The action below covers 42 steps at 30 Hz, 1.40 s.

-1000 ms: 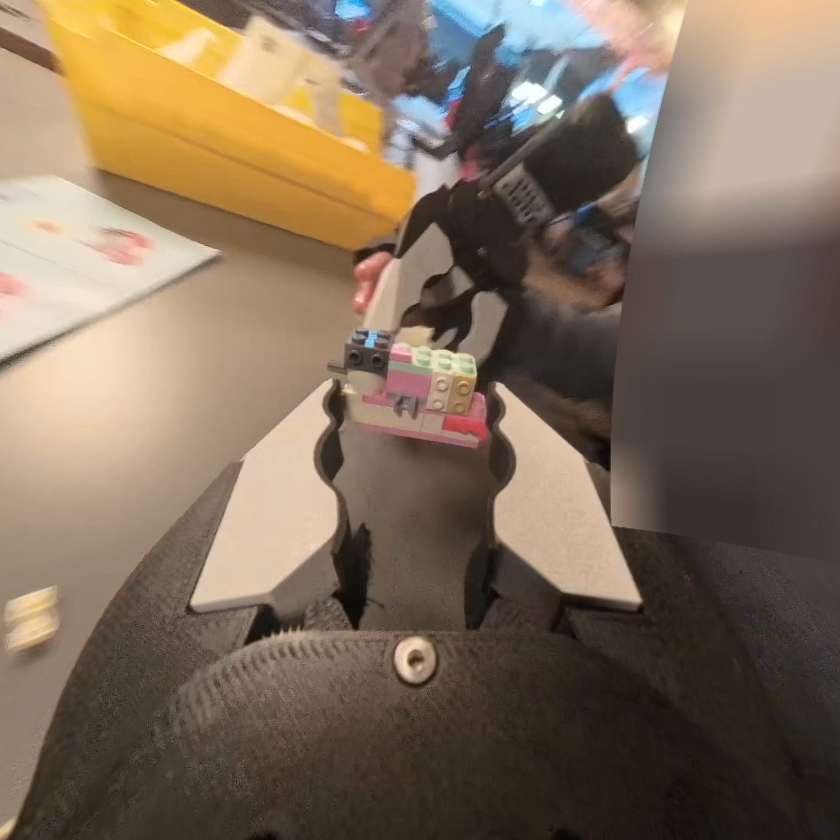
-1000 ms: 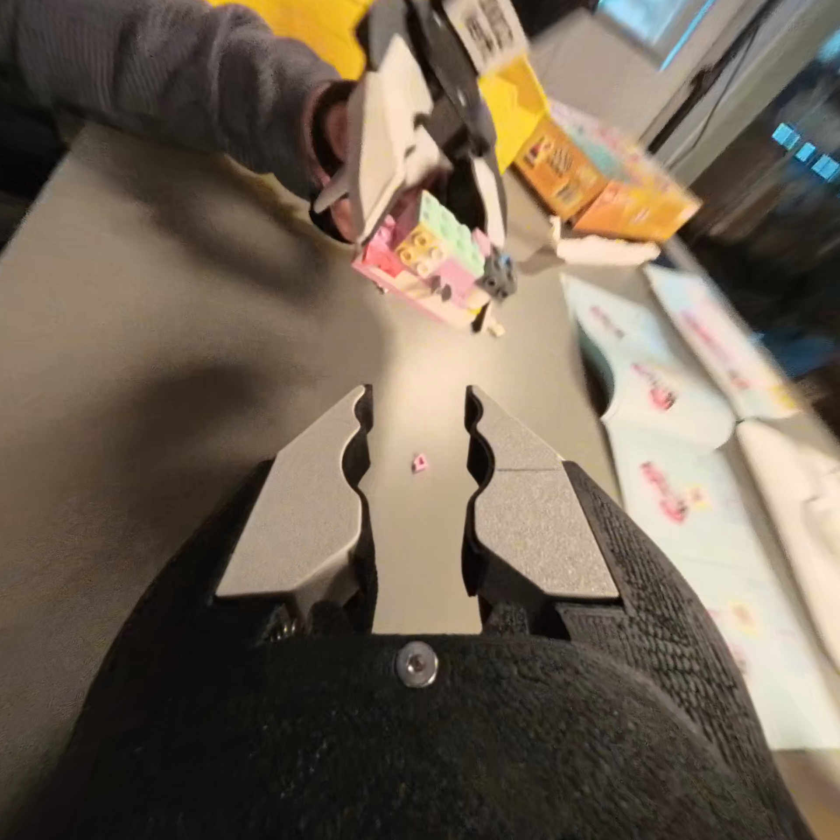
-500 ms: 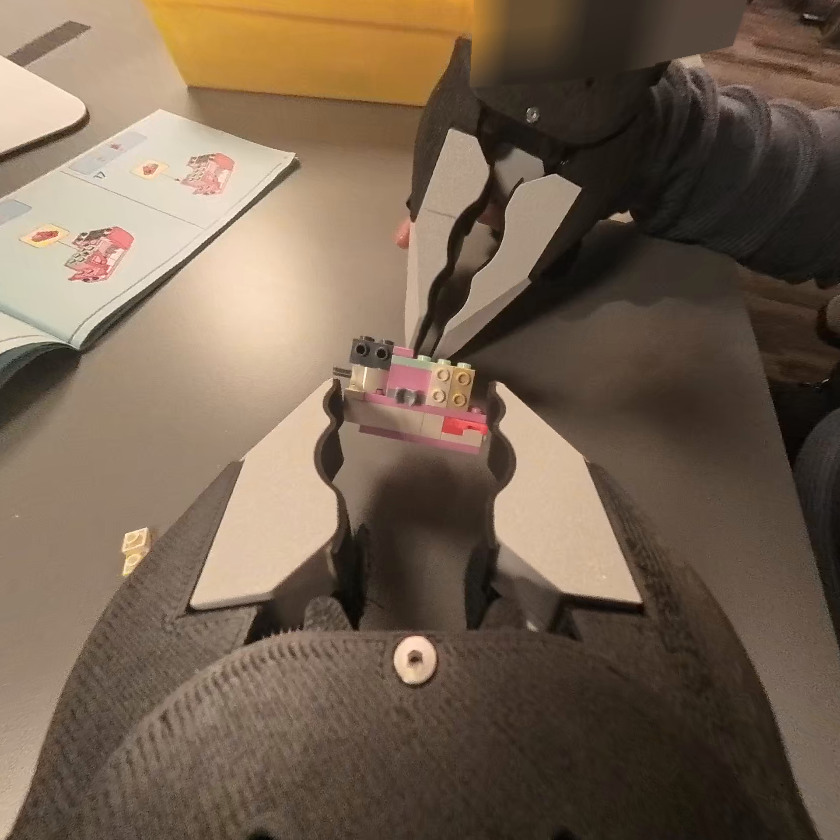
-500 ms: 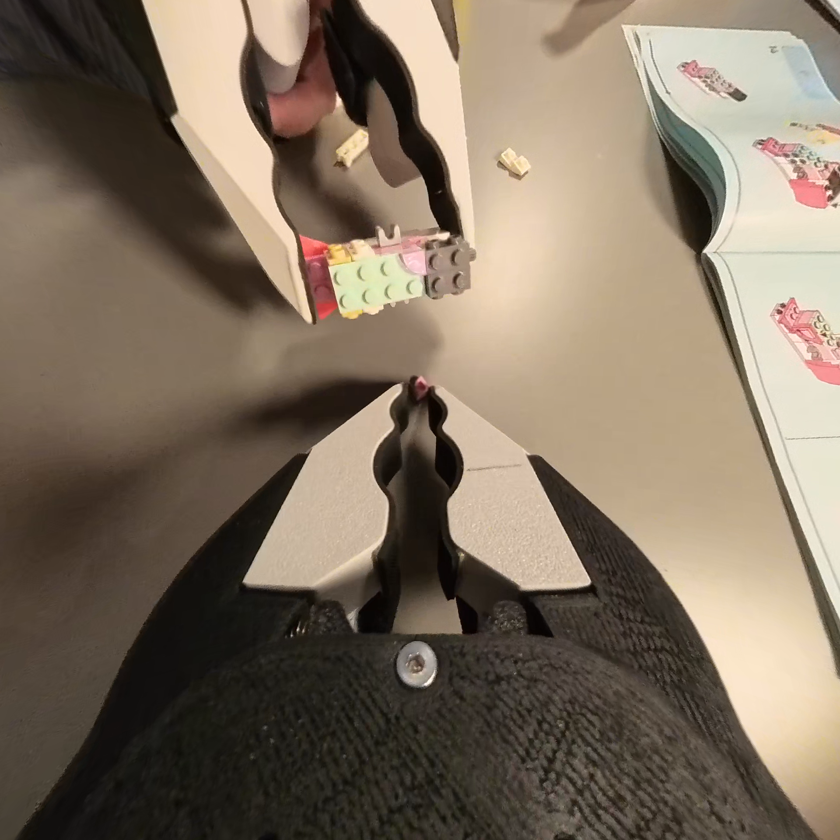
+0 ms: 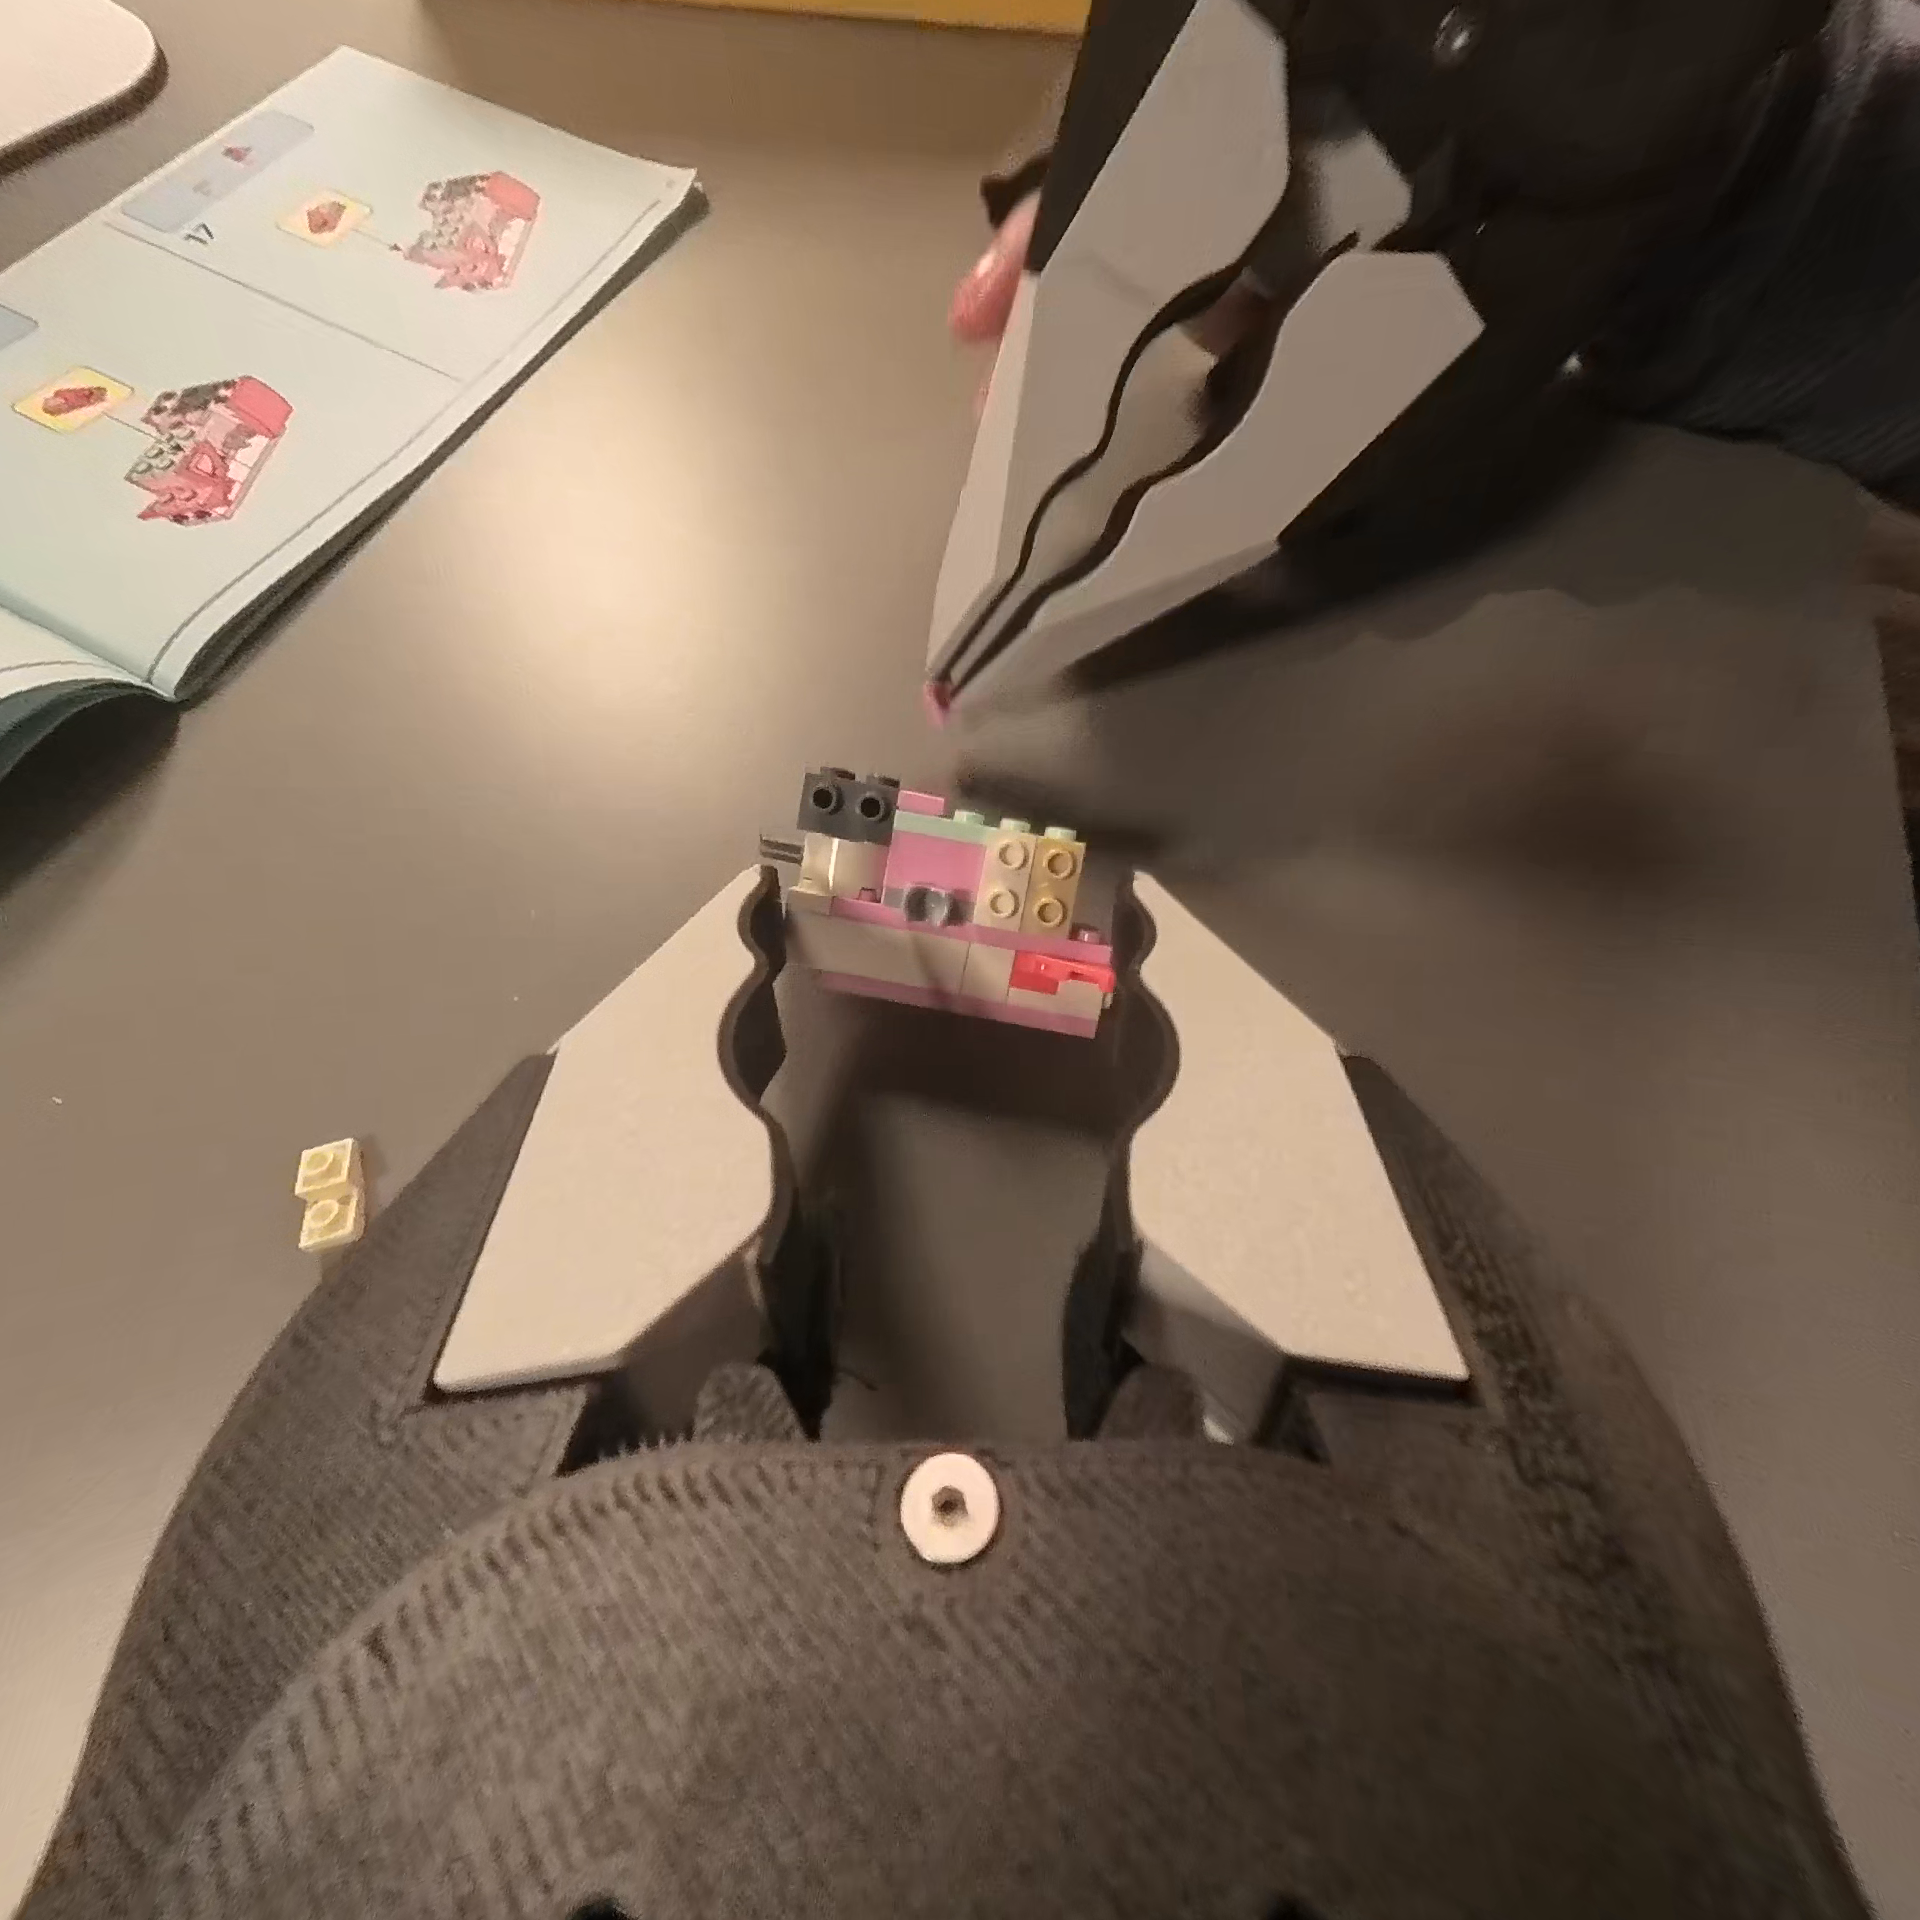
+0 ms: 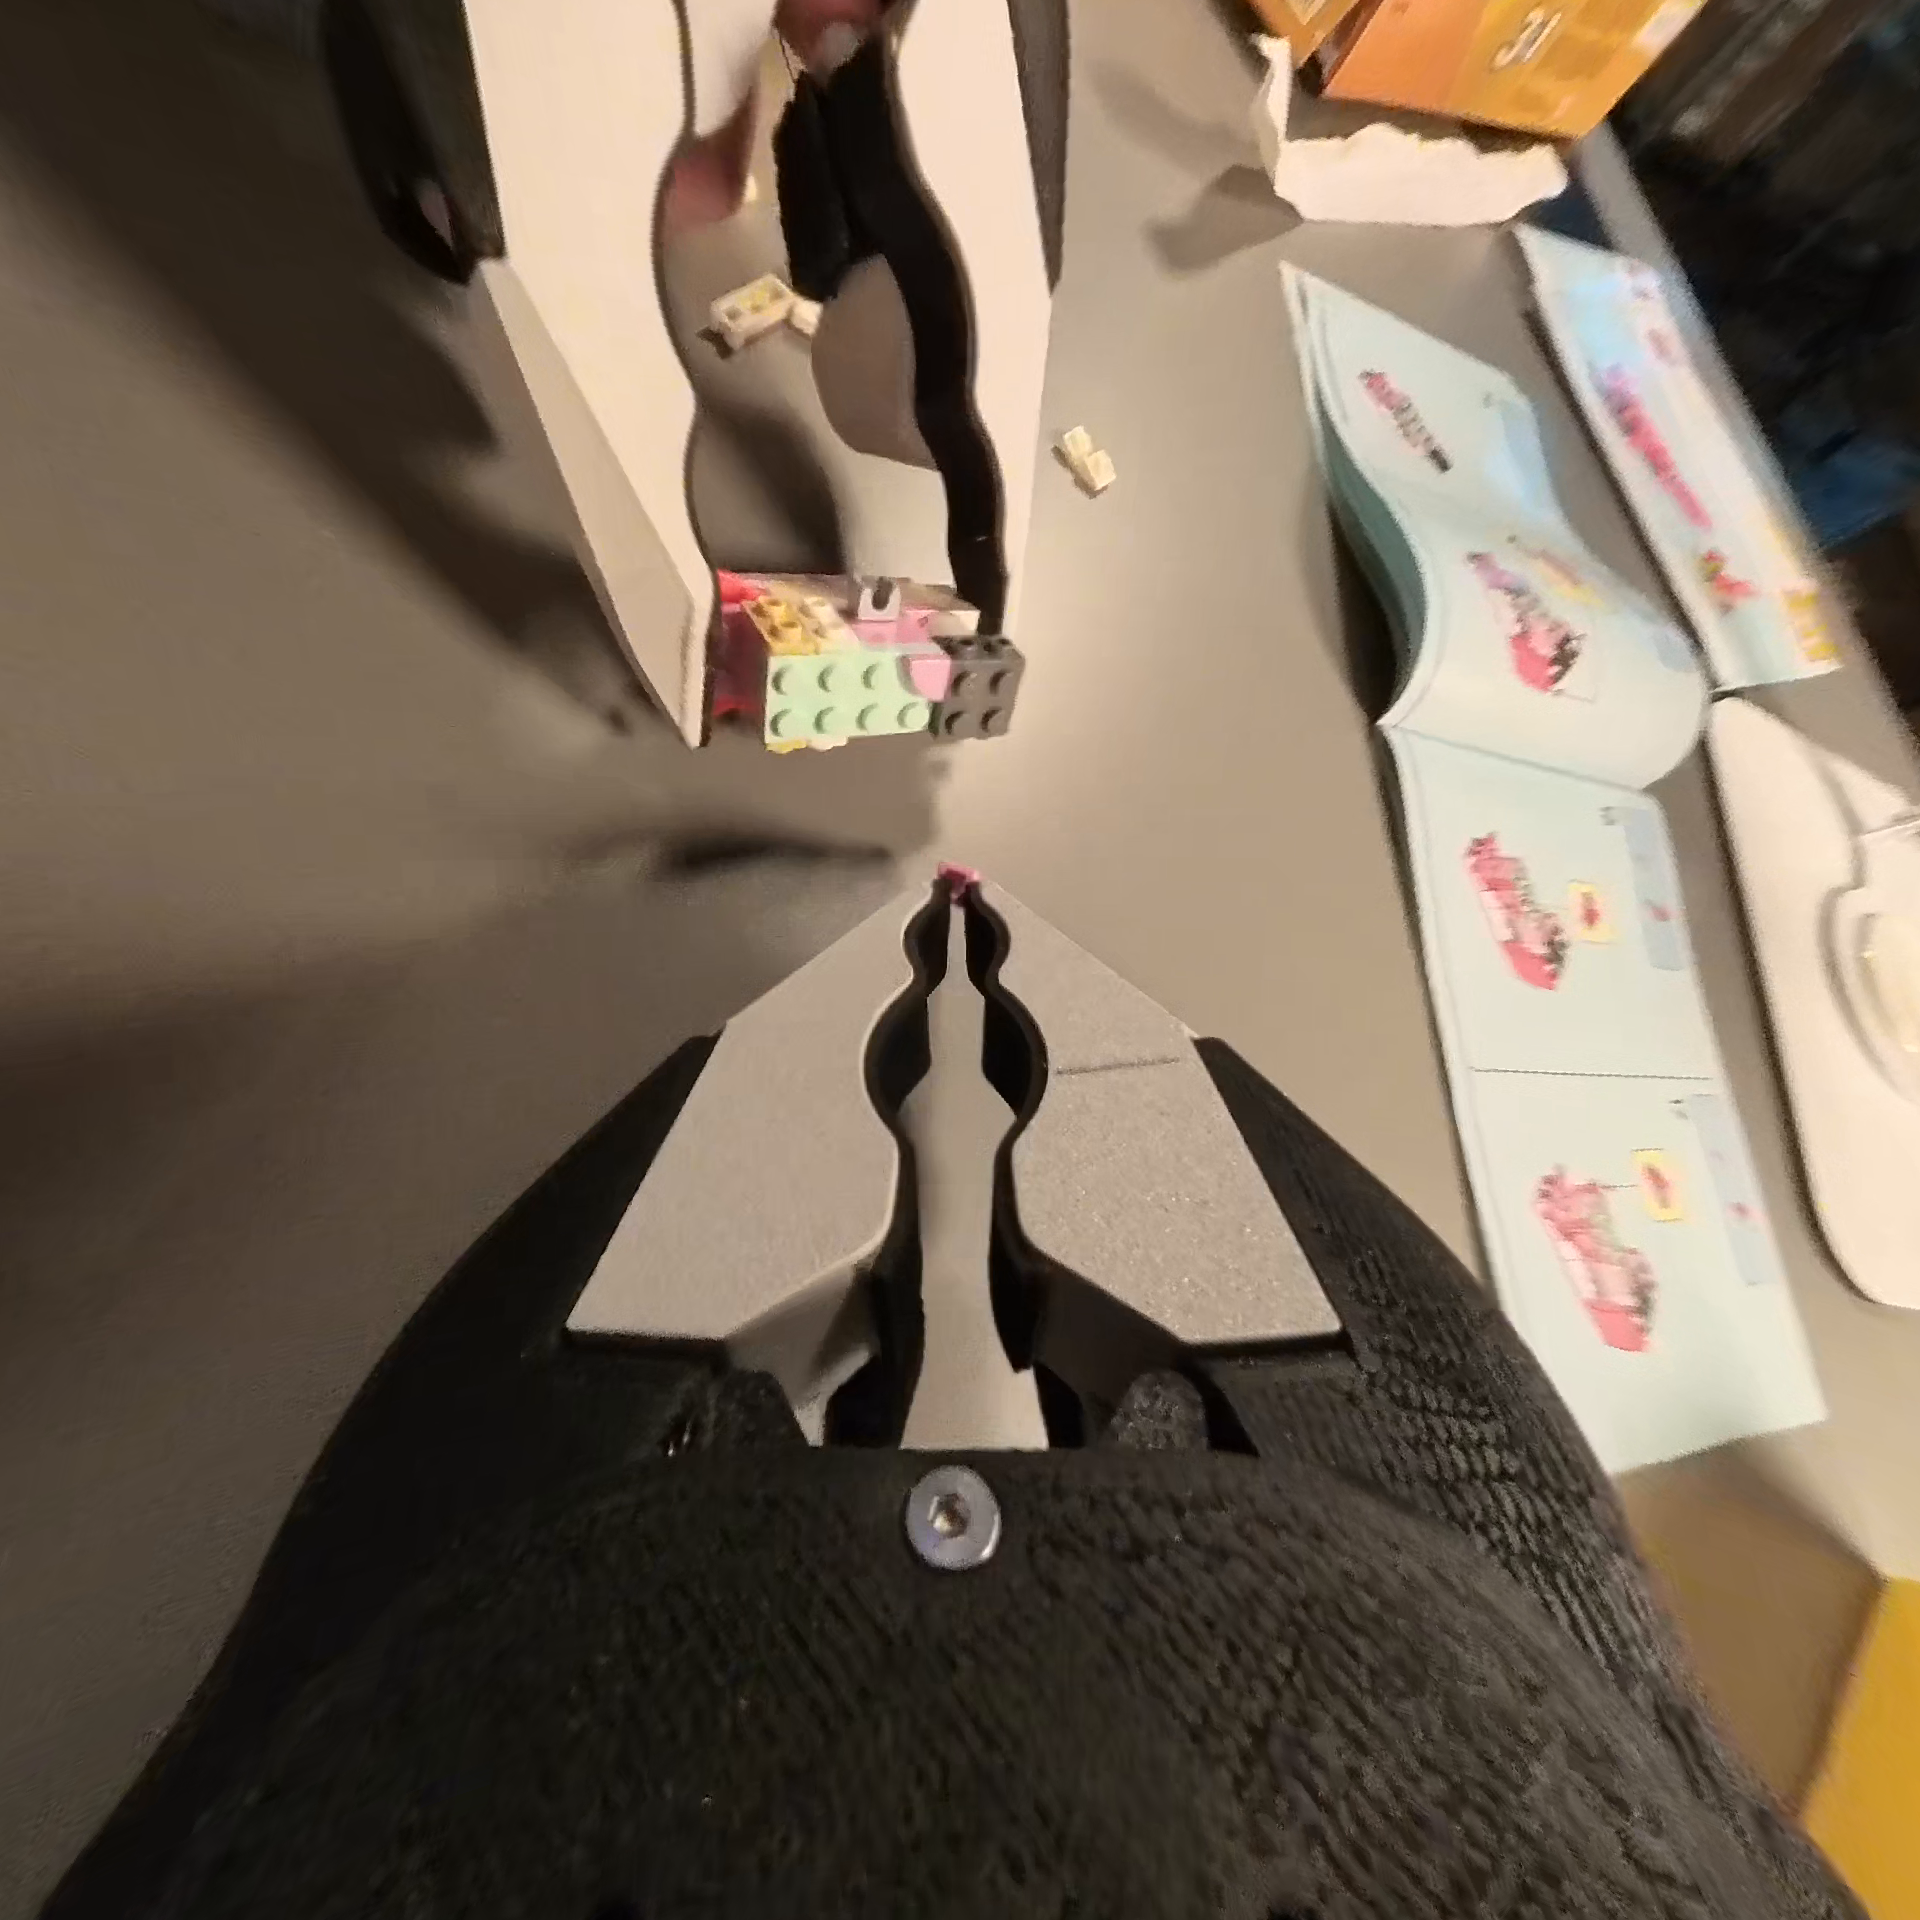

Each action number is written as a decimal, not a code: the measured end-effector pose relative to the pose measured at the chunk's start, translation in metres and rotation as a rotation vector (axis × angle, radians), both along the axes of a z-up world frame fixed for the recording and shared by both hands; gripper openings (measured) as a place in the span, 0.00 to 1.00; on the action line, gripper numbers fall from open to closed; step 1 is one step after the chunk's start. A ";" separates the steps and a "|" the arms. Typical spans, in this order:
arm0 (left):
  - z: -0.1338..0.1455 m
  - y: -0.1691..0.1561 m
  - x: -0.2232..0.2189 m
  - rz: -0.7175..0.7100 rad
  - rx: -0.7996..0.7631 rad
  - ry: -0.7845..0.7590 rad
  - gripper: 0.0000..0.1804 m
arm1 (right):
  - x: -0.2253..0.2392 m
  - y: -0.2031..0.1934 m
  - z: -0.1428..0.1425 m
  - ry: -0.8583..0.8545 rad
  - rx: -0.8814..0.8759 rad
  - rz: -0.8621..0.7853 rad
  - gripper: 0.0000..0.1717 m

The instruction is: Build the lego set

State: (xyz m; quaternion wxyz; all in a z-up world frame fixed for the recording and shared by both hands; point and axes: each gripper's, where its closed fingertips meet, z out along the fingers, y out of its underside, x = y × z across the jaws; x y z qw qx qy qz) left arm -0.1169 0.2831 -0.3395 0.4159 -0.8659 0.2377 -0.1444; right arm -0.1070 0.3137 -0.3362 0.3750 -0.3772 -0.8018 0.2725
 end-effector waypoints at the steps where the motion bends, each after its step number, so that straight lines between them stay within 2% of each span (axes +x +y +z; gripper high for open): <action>1: 0.000 0.000 0.000 0.000 -0.005 -0.004 0.35 | -0.001 0.002 0.003 0.024 0.030 -0.001 0.00; 10: -0.003 -0.011 -0.009 0.005 -0.088 -0.084 0.35 | -0.003 0.007 0.024 0.176 0.108 0.005 0.00; 11: -0.002 -0.012 -0.008 0.001 -0.095 -0.099 0.38 | -0.003 0.007 0.027 0.191 0.113 0.007 0.00; 13: 0.001 -0.011 -0.012 0.025 -0.093 -0.115 0.53 | -0.003 0.005 0.033 0.228 0.125 0.015 0.00; 15: 0.014 -0.005 -0.016 0.047 -0.006 -0.113 0.55 | -0.003 0.003 0.041 0.271 0.134 0.026 0.00; 19: 0.067 -0.004 0.001 -0.003 0.236 -0.293 0.33 | 0.000 -0.012 0.056 0.361 0.140 0.092 0.00; 22: 0.083 -0.010 0.014 -0.066 0.265 -0.424 0.22 | 0.003 -0.024 0.065 0.411 0.107 0.141 0.00; 30: 0.075 -0.012 0.028 -0.115 0.181 -0.520 0.15 | 0.007 -0.041 0.074 0.461 0.069 0.213 0.00; 35: 0.072 -0.011 0.028 -0.107 0.171 -0.502 0.13 | 0.008 -0.045 0.076 0.471 0.072 0.230 0.00; 42: 0.075 -0.013 0.028 -0.120 0.175 -0.513 0.04 | 0.008 -0.047 0.077 0.481 0.089 0.241 0.00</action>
